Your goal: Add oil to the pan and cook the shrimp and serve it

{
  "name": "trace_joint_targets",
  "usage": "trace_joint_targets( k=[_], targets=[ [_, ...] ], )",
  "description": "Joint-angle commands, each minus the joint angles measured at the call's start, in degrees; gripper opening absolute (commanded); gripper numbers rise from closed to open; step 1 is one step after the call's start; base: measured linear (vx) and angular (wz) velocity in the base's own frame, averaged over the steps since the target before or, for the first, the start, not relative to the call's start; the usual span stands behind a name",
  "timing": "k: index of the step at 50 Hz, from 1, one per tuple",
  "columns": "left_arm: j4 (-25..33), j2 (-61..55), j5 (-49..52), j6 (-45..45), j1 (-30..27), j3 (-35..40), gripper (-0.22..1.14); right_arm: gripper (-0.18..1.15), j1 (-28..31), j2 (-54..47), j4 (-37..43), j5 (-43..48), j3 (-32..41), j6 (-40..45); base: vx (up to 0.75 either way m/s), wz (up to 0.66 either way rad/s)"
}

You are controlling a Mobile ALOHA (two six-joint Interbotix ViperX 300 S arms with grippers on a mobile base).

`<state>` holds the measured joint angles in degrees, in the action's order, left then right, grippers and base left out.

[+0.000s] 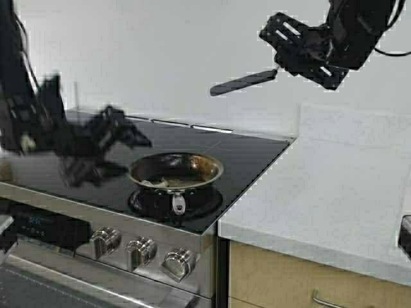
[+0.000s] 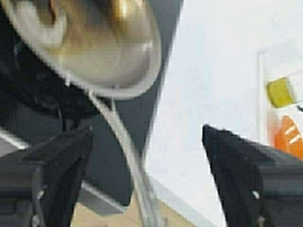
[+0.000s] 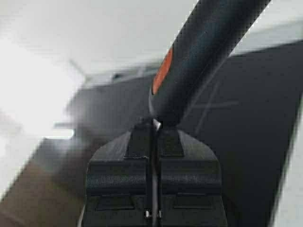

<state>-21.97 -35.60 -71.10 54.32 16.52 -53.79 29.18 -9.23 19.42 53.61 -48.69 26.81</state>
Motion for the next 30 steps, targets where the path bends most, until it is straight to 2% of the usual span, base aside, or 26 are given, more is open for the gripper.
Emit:
trace_joint_targets(
  k=[1,11,30],
  targets=[
    [-2.2,-6.1,-3.2,3.6,0.2,5.0,1.00,0.10,0.2,2.2,-0.1,0.5,0.8,-0.2,0.00,0.00],
    [-5.4,-14.1,-5.3,10.2,0.4,11.3,1.00,0.10,-0.2,2.1,1.7,0.5,0.7,-1.3,0.00,0.00],
    [-4.8,-20.7,-7.8,17.8,4.0,22.7,1.00,0.10,-0.3,2.1,1.9,0.5,0.5,-1.5,0.00,0.00]
  ],
)
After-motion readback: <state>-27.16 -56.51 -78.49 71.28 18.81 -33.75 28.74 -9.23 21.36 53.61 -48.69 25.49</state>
